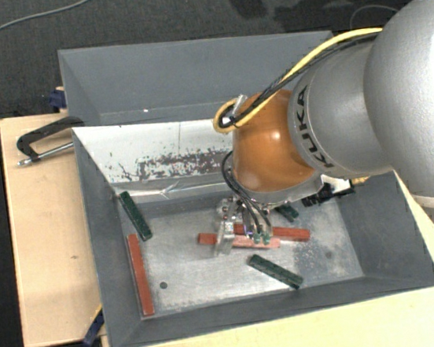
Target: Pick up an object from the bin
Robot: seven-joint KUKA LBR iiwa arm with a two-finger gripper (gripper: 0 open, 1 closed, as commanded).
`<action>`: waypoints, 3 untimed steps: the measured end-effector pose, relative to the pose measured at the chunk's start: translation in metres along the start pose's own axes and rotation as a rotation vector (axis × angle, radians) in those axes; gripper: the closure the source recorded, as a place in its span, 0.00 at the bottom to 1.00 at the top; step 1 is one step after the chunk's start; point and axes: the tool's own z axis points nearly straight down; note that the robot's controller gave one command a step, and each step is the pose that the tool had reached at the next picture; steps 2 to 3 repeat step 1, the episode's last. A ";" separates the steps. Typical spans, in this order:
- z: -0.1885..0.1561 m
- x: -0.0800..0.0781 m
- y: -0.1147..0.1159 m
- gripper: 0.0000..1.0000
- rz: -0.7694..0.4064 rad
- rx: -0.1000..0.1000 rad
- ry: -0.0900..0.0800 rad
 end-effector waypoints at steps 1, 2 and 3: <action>-0.039 -0.002 0.002 1.00 -0.001 -0.001 -0.003; -0.039 -0.002 0.002 1.00 -0.001 -0.001 -0.003; -0.039 -0.002 0.002 1.00 -0.001 -0.001 -0.003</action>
Offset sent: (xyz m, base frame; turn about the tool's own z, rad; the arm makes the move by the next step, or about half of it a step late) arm 0.0000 -0.0002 0.0361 0.0000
